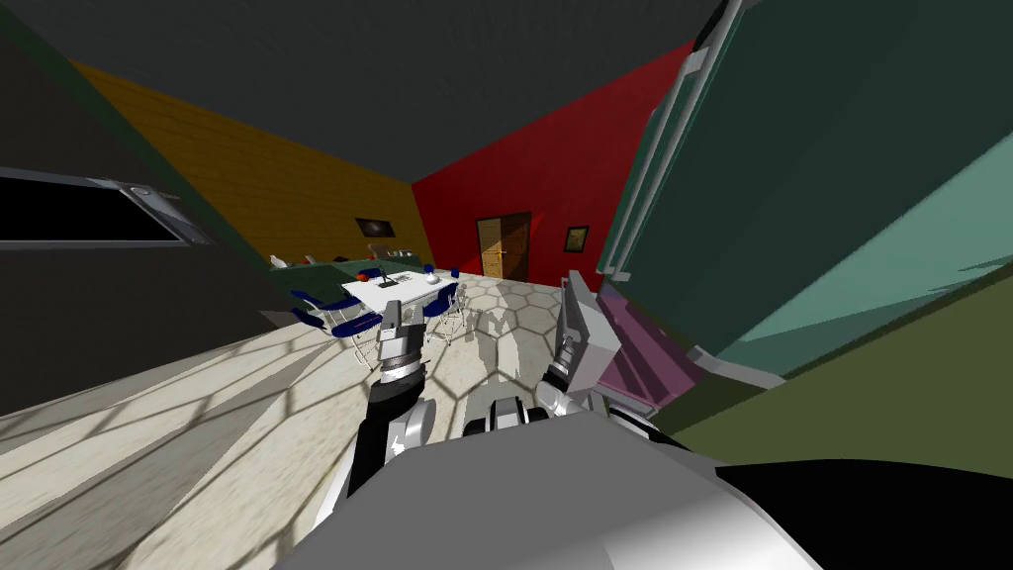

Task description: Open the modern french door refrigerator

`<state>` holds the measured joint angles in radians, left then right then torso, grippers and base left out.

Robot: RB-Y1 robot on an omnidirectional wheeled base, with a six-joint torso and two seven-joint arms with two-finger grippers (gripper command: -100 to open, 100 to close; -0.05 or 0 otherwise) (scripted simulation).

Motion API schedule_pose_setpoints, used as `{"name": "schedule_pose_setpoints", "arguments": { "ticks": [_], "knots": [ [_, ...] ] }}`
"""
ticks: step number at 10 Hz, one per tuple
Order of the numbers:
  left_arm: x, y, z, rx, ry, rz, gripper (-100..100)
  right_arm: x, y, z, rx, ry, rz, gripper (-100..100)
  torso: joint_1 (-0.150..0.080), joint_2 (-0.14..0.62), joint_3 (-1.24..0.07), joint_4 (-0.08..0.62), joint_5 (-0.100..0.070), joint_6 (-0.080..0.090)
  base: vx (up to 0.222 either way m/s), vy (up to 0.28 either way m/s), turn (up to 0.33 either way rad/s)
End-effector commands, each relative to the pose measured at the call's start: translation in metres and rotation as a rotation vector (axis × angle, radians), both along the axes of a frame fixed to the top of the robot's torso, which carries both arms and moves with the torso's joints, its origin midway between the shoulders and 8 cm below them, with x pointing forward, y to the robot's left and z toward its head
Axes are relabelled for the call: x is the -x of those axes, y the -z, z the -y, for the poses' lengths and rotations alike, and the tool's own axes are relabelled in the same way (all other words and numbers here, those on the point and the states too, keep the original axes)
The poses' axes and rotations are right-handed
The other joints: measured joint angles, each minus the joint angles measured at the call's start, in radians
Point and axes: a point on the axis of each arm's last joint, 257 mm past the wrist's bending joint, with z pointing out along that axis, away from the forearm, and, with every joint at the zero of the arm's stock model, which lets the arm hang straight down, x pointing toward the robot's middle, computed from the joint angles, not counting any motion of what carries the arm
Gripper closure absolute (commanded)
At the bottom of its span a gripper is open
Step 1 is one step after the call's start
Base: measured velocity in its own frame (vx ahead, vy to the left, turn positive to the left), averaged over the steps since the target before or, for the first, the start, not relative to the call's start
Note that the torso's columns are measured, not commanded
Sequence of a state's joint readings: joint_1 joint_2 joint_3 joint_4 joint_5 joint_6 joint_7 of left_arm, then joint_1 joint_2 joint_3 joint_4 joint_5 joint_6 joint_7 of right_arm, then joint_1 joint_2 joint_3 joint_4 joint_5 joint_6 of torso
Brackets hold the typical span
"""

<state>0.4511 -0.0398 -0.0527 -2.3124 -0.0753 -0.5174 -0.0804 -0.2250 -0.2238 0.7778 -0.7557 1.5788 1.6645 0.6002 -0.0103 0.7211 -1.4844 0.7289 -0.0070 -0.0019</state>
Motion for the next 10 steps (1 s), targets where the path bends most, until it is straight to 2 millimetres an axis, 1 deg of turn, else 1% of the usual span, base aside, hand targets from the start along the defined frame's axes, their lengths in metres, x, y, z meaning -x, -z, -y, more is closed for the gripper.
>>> {"name": "schedule_pose_setpoints", "arguments": {
  "ticks": [1,2,4,5,6,7,8,10],
  "knots": [
    [0.0,0.0,0.0,0.0,0.0,0.0,0,0.001,0.002,-0.001,-0.003,0.003,-0.005,100,-0.001,-0.002,-0.001,0.0,0.0,0.0,0.05,0.092,0.002],
    [0.0,0.0,0.0,0.0,0.0,0.0,0,0.001,0.002,-0.004,-0.004,0.005,-0.007,100,-0.007,0.003,0.002,0.002,-0.001,0.002,0.05,0.106,0.035],
    [0.0,0.0,0.0,0.0,0.0,0.0,0,0.003,0.005,-0.005,-0.005,0.012,-0.017,100,0.002,0.002,0.001,0.0,0.0,0.0,0.123,0.161,0.022],
    [0.0,0.0,0.0,0.0,0.0,0.0,0,-0.016,-0.011,-0.006,0.003,0.009,0.001,-100,0.002,0.0,0.0,0.0,0.0,0.0,-0.017,0.073,-0.029],
    [0.0,0.0,0.0,0.0,0.0,0.0,0,-0.024,-0.016,-0.007,0.004,0.007,0.001,-100,-0.002,0.011,0.005,0.005,0.002,0.001,-0.108,-0.011,-0.038],
    [0.0,0.0,0.0,0.0,0.0,0.0,0,-0.024,-0.016,-0.007,0.004,0.007,0.001,-100,0.0,0.021,0.011,0.01,0.004,0.002,-0.078,-0.017,0.02],
    [0.0,0.0,0.0,0.0,0.0,0.0,0,-0.042,-0.027,-0.008,0.007,0.003,0.001,-100,0.004,0.022,0.012,0.01,0.005,0.004,-0.082,-0.012,-0.044],
    [0.0,0.0,0.0,0.0,0.0,0.0,0,-0.059,-0.039,-0.01,0.01,-0.001,0.001,-100,0.011,0.019,0.01,0.01,0.007,0.003,-0.098,-0.004,-0.032]
  ]
}}
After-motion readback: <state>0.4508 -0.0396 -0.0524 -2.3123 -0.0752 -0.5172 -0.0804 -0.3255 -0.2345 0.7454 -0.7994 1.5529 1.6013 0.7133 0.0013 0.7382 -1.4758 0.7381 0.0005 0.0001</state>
